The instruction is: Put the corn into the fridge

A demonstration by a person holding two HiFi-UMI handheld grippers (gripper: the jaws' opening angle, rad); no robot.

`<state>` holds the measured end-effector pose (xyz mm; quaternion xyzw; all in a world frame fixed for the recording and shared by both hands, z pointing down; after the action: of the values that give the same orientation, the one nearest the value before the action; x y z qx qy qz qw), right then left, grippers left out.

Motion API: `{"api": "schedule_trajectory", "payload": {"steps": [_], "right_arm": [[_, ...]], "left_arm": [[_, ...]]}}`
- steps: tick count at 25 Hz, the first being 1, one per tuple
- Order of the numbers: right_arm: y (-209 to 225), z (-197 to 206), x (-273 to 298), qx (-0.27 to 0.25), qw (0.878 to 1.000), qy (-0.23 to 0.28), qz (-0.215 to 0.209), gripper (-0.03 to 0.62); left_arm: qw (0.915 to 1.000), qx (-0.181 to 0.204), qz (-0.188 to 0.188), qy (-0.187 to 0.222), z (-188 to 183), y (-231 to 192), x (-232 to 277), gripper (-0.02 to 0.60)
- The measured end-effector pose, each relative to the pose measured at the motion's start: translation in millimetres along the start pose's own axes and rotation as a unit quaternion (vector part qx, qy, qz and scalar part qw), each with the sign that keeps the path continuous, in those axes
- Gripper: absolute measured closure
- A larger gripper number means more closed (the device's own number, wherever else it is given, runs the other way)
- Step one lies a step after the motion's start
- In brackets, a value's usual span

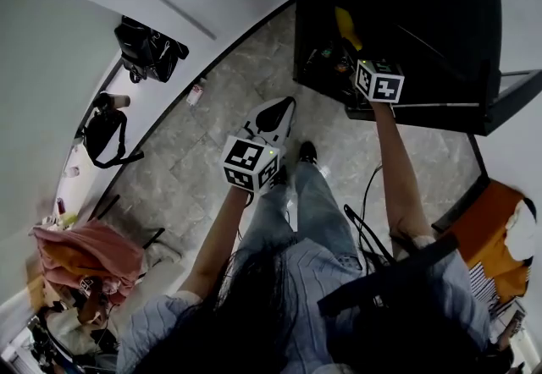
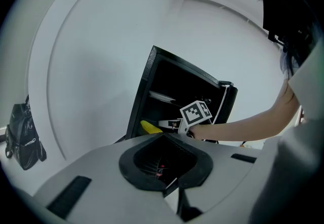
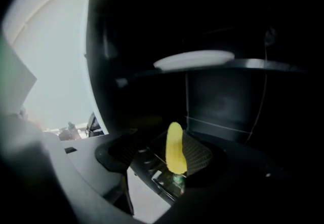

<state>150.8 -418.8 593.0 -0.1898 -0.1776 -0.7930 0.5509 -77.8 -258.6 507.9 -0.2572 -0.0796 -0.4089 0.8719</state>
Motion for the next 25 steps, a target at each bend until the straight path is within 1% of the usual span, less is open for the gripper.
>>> {"api": "schedule_trajectory", "payload": {"steps": [2, 4, 9, 15, 19, 22, 25], "right_arm": [[-10, -9, -15, -0.007, 1.0, 0.021, -0.01, 0.31], [-23, -14, -30, -0.003, 0.999, 0.034, -0.022, 0.312], [-47, -22, -72, 0.007, 0.998, 0.06, -0.036, 0.346], [-74, -33, -117, 0.035, 0.995, 0.086, -0.045, 0.353], [-98, -40, -147, 0.05, 0.992, 0.098, -0.058, 0.358], [-116, -40, -172, 0.069, 0.99, 0.103, -0.068, 0.364], [-133, -38, -196, 0.089, 0.987, 0.112, -0.075, 0.384]], "left_arm": [[1.0, 0.001, 0.0, 0.005, -2, 4, -6, 0.575], [1.0, 0.003, 0.0, 0.009, -4, 9, -13, 0.575], [0.9997, 0.008, 0.005, 0.023, -11, 25, -31, 0.575], [0.9993, 0.011, 0.012, 0.033, -15, 40, -55, 0.575], [0.9989, 0.019, 0.022, 0.036, -16, 50, -71, 0.575], [0.9986, 0.025, 0.029, 0.038, -15, 58, -82, 0.575], [0.9981, 0.031, 0.036, 0.041, -15, 66, -95, 0.575]]}}
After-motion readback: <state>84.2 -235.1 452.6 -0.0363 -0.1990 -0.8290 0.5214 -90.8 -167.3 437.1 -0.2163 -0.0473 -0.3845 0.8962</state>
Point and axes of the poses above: the fingertips, and each gripper's own axes: x forward along the fingers, y to its right, z out of its underside, the point moved 6 cm from there along -x, backward along the fingers, and after that the axes turned 4 degrees about -x, right-handed, at the moved point
